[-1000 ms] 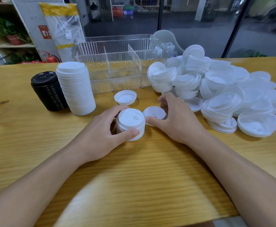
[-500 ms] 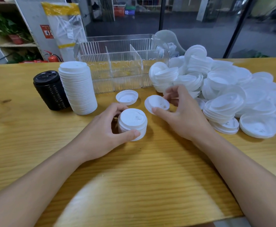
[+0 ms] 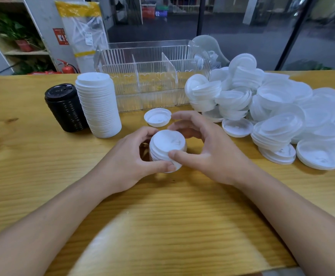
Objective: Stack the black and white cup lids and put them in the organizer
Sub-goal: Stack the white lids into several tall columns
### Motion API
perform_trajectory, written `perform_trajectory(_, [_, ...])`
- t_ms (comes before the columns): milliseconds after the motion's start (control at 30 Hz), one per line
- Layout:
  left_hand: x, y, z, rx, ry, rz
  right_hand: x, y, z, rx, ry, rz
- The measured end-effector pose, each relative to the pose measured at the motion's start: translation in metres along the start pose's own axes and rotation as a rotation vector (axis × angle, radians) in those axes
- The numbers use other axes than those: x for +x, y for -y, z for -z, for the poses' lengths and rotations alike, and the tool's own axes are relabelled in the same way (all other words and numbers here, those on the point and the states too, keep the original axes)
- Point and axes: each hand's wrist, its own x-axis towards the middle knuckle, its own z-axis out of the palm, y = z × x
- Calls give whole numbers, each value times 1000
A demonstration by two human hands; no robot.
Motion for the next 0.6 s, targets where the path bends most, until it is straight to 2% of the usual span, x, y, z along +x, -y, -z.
perform_trajectory(367, [-2,0,1,31,13,-9,-1,-7,0,30,19,19])
perform_trajectory(500, [-3,-3,2,27,18,-49,14,-18,0,111,-76,17])
perform_trajectory(600, [0,1,5,27,-20,-26,31,-31,0,-54,-108,-25])
